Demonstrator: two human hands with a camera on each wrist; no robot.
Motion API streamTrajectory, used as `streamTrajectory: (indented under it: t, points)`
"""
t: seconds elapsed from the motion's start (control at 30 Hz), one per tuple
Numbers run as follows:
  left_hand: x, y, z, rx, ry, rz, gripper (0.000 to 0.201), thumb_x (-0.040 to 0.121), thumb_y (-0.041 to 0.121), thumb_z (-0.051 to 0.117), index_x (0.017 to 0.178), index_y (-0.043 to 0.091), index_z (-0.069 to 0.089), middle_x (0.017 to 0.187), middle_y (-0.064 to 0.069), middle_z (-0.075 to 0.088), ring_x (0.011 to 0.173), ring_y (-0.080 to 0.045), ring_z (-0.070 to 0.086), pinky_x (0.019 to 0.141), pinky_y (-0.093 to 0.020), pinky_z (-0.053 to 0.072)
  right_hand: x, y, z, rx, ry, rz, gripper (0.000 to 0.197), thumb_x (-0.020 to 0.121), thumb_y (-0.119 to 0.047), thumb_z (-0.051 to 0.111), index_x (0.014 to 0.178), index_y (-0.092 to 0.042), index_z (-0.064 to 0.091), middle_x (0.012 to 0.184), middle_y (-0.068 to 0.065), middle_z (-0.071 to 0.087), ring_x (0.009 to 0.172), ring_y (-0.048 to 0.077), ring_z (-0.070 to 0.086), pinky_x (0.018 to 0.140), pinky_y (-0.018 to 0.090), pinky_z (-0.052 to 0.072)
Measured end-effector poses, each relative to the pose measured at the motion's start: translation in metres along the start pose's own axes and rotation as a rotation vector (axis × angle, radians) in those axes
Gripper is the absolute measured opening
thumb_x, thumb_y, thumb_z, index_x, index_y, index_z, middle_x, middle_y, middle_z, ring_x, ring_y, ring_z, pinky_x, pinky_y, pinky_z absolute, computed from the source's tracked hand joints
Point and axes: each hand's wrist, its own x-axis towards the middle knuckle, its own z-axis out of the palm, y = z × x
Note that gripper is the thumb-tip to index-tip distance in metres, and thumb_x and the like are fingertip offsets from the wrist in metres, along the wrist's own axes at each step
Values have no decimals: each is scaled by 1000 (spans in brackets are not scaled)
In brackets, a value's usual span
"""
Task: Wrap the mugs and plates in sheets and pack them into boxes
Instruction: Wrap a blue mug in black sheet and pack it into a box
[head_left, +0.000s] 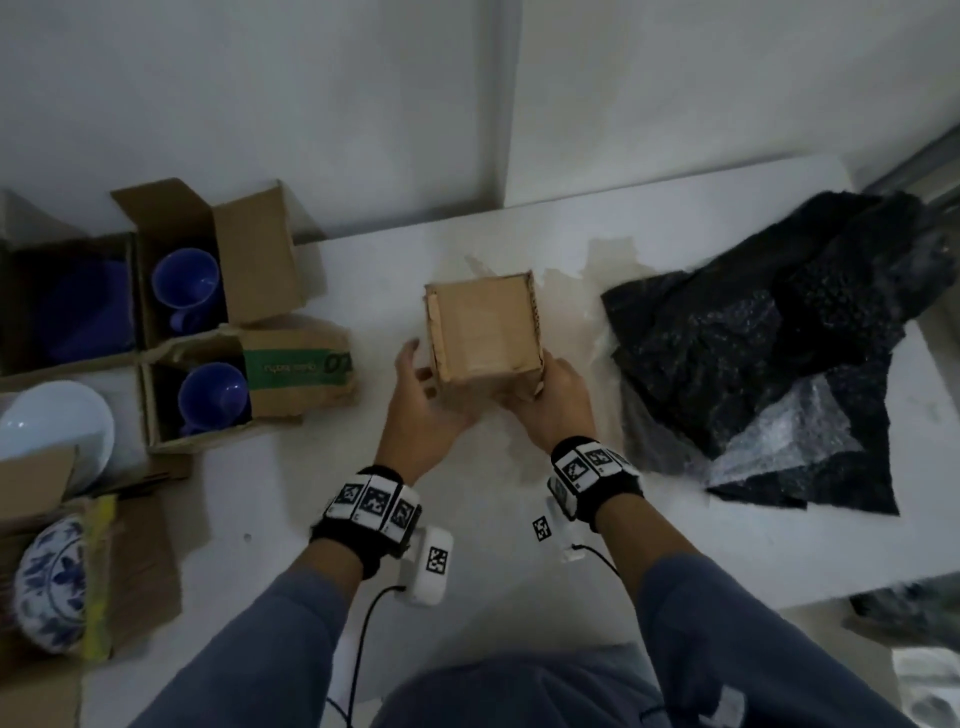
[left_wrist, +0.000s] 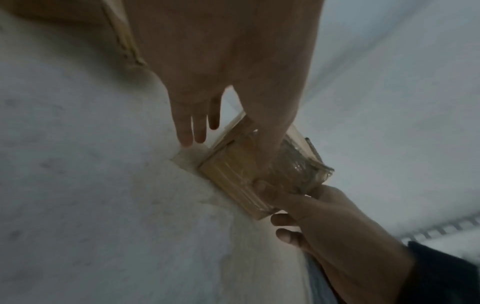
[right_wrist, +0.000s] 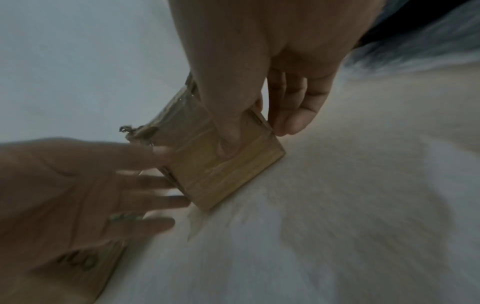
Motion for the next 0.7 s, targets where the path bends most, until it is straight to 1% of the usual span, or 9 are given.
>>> streamTrajectory:
  t: [0.07, 0.13, 0.23, 0.3, 0.37, 0.4, 0.53, 0.6, 0.7]
  points:
    - [26, 1, 6, -11, -1, 10, 92, 74, 11, 83, 145, 24, 25, 130, 1, 52, 121, -18, 54, 91, -23, 50, 28, -13, -2, -33, 15, 3, 48, 75, -33, 79, 114, -13, 58, 101, 7, 56, 93, 29, 57, 76, 32, 45]
    - [58, 9, 10, -39, 41, 32, 78, 81, 8, 77, 142, 20, 31, 128, 3, 55, 116, -16, 55, 90, -20, 49, 58, -25, -4, -38, 26, -2, 44, 76, -33, 79, 107, -11, 58, 101, 8, 57, 93, 30, 57, 78, 36, 49]
    - [110, 21, 5, -75, 78, 88, 67, 80, 7, 77, 134, 20, 40, 112, 19, 57, 100, 4, 59, 79, -10, 49, 99, -37, -6, -25, 47, -8, 43, 74, -31, 80, 105, -10, 60, 100, 9, 59, 92, 29, 57, 81, 39, 50]
    - [142, 21, 0, 18, 91, 116, 77, 71, 24, 84, 136, 24, 41, 115, 15, 60, 105, 3, 59, 87, -23, 54, 120, -39, -7, -2, 87, -25, 37, 76, -28, 78, 103, -9, 61, 99, 9, 60, 91, 27, 59, 79, 37, 51]
    - [166, 17, -2, 99, 94, 116, 91, 65, 46, 82, 141, 33, 34, 124, 8, 57, 114, -12, 58, 94, -42, 53, 135, -35, -6, 40, 127, -42, 34, 79, -25, 73, 108, -11, 61, 99, 8, 63, 90, 25, 62, 77, 32, 52]
    - [176, 14, -1, 122, 98, 112, 93, 66, 51, 79, 143, 36, 31, 126, 7, 56, 116, -17, 58, 94, -47, 52, 139, -33, -6, 63, 129, -51, 37, 80, -24, 72, 113, -13, 60, 101, 6, 63, 90, 22, 62, 77, 29, 51]
    - [198, 14, 7, 101, 186, 117, 83, 74, 45, 70, 146, 35, 29, 125, 4, 54, 114, -19, 58, 95, -49, 51, 138, -26, -6, 167, 67, -45, 59, 83, -21, 73, 136, -18, 48, 115, -4, 55, 97, 8, 58, 86, 21, 48]
    - [201, 11, 9, 96, 192, 138, 82, 78, 41, 72, 147, 32, 28, 126, 2, 52, 115, -18, 56, 97, -47, 50, 128, -21, -9, 209, 79, -64, 53, 83, -16, 72, 132, -18, 52, 114, -4, 56, 95, 6, 60, 84, 17, 48]
    - [205, 10, 5, 95, 179, 137, 79, 79, 39, 71, 147, 30, 31, 131, 1, 51, 121, -17, 53, 103, -45, 47, 100, -5, -15, 264, 54, -70, 35, 84, -12, 72, 116, -21, 61, 103, -1, 64, 89, 7, 64, 80, 20, 54]
